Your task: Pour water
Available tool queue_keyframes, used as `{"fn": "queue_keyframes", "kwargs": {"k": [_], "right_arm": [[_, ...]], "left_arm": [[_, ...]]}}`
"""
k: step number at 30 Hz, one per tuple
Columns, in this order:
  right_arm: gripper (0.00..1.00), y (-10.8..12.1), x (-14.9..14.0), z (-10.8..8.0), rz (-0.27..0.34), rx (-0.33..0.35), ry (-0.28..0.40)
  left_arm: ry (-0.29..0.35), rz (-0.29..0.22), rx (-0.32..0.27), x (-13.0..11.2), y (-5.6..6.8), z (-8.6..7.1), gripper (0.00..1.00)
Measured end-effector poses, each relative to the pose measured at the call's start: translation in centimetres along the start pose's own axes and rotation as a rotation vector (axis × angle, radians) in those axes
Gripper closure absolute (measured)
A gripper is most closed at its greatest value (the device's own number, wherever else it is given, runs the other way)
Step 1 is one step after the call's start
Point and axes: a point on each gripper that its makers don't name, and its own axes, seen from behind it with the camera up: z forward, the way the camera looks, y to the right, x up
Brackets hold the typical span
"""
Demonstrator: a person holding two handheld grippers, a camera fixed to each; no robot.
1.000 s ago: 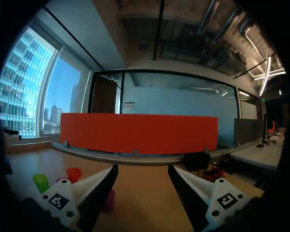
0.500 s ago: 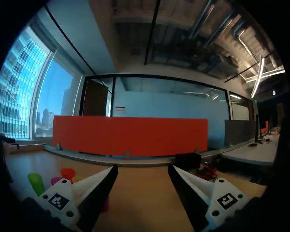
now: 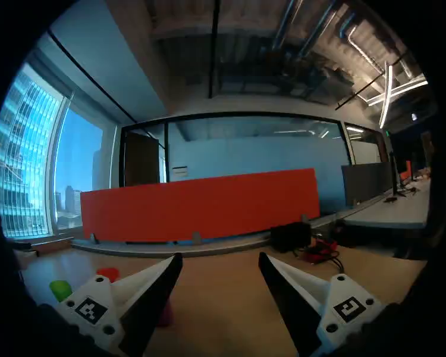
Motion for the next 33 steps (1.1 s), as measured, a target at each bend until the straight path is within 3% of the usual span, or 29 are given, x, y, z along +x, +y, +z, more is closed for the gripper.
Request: {"fn": "queue_keyframes", "kwargs": {"k": [6, 15, 33], "right_arm": [[0.01, 0.4, -0.2, -0.1, 0.018, -0.017, -0.001], [0.01, 0.7, 0.0, -0.3, 0.003, -0.033, -0.003], [0.01, 0.3, 0.9, -0.4, -0.006, -0.032, 0.006]], "left_arm": [[0.002, -0.016, -0.006, -0.8, 0.1, 0.3, 0.01], [0.009, -0.026, 0.021, -1.3, -1.5, 0.5, 0.01], [-0.002, -0.042, 0.029, -1.6, -2.0, 0.9, 0.01]]}}
